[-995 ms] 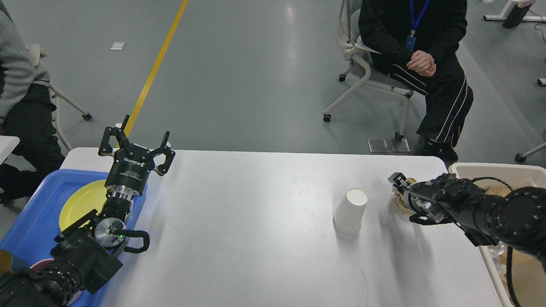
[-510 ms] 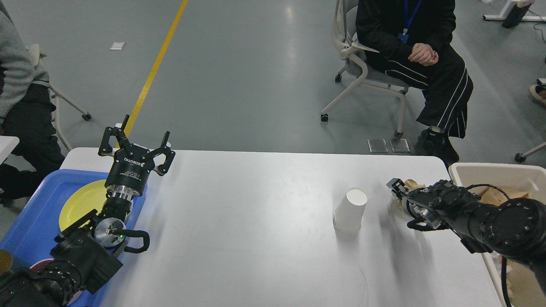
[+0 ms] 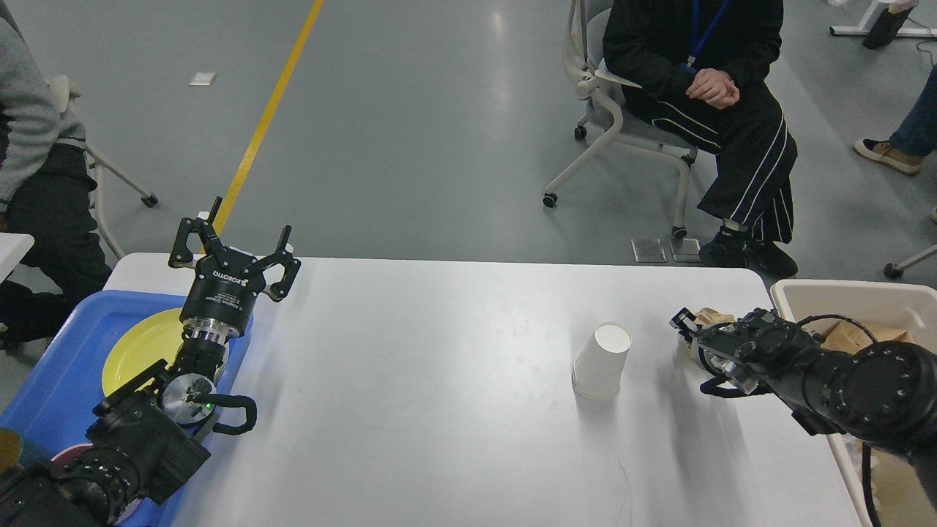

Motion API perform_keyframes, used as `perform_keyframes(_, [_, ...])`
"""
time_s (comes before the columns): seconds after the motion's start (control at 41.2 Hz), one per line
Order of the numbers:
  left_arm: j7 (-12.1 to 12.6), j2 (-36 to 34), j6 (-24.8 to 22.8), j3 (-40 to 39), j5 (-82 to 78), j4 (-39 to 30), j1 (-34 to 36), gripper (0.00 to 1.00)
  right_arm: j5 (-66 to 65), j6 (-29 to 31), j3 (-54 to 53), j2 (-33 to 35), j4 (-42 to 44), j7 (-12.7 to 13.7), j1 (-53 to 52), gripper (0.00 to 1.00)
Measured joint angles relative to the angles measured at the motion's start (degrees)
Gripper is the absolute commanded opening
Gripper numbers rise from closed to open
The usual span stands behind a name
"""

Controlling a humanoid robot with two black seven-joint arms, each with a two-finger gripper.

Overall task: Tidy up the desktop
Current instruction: 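Lift the paper ball, carry it into the white bin, release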

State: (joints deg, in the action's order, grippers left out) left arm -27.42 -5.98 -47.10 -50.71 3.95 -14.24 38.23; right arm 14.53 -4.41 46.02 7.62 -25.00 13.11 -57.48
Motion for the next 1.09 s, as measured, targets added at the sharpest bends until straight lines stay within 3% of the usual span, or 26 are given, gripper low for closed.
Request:
perform_keyframes(0.291, [0.0, 0.0, 0.0, 0.0, 0.0, 0.0, 0.0, 0.99, 0.0, -3.3, 0.0, -0.7, -0.4, -0.1, 0.2, 0.00])
perform_keyframes(0.753, [0.0, 0.0, 0.0, 0.0, 0.0, 0.0, 0.0, 0.99, -0.7, -3.5, 0.6, 1.3, -2.9, 0.1, -2.4, 0.00])
perform_keyframes(0.947, [0.0, 0.0, 0.0, 0.0, 0.0, 0.0, 0.0, 0.99, -4.5, -2.8, 1.0, 7.8, -12.4, 0.2, -9.8, 0.00])
perform_keyframes(1.092, [0.0, 0.0, 0.0, 0.0, 0.0, 0.0, 0.0, 0.99, -6.8, -0.2, 1.6, 15.8, -26.4, 0.2, -21.2, 0.00])
